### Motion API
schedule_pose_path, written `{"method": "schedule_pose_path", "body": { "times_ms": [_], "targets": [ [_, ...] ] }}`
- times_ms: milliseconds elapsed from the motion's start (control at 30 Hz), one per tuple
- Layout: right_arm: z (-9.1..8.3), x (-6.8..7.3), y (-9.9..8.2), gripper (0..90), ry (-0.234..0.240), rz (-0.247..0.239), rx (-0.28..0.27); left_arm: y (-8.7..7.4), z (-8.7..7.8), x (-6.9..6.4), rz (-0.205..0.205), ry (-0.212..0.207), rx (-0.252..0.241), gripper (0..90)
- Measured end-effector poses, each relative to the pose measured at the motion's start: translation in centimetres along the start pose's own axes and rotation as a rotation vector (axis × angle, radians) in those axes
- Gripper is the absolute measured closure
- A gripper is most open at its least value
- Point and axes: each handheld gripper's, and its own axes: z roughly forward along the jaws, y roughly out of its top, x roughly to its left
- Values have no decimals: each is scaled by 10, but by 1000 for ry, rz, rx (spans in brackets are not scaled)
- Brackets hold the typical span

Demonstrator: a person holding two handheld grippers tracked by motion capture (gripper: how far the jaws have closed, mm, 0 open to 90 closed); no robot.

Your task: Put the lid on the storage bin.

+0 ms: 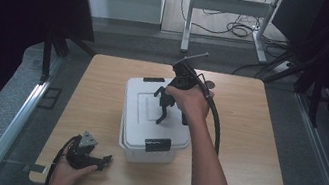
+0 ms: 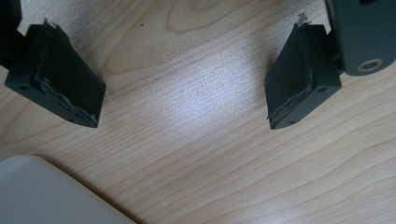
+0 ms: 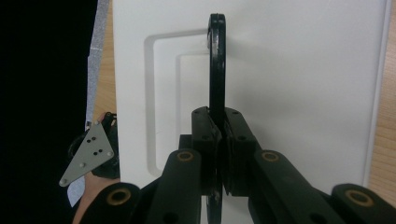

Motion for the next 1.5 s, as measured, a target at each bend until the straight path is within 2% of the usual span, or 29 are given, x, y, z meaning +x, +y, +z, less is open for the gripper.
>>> {"method": "schedule_pose_path", "body": {
  "times_ms": [333, 767, 1267, 1500],
  "targets": [
    [7, 4, 1, 855, 6, 14, 8, 0, 0, 0, 1, 0, 0, 124],
    [21, -1, 4, 855, 18, 62, 2, 0, 0, 0, 3, -3, -2, 124],
    [35, -10, 4, 854, 33, 75, 12, -1, 0, 1, 4, -6, -3, 124],
    [35, -10, 3, 846, 32, 57, 2, -1, 0, 1, 4, -6, -4, 124]
  ]
}}
